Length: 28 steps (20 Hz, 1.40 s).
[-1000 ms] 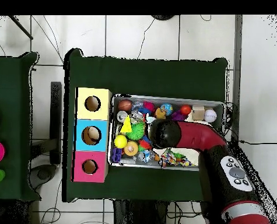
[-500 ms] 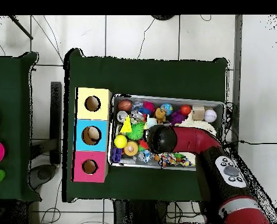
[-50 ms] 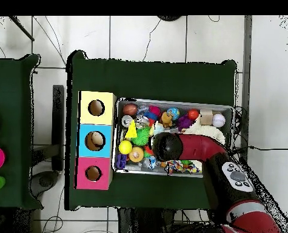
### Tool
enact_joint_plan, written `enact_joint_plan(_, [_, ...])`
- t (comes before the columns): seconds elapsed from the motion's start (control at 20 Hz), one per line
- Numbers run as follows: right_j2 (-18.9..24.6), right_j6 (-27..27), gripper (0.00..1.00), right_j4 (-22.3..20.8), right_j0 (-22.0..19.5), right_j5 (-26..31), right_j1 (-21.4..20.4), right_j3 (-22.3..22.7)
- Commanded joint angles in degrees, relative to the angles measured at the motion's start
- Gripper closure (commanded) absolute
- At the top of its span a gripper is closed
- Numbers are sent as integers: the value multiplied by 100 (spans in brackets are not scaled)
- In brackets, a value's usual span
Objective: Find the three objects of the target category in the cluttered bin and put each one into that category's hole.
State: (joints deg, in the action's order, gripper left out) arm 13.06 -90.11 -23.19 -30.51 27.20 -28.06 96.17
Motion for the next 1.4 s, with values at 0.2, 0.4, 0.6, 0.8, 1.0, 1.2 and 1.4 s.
enact_joint_plan(0.2, [147, -174, 100, -407, 86, -381, 196, 57])
enact_joint_plan(0.4, [58, -341, 100, -356, 204, -300, 110, 81])
enact_joint_plan(0.6, [64, -325, 100, -304, 133, -275, 76, 157])
enact_joint_plan(0.8, [-92, -570, 100, -298, 75, -462, -169, 701])
enact_joint_plan(1.0, [-352, -920, 100, -281, 95, -712, -473, 1331])
enact_joint_plan(1.2, [-523, -1050, 100, -197, 161, -800, -646, 1622])
enact_joint_plan(1.4, [-620, -1078, 100, -74, 203, -887, -587, 1722])
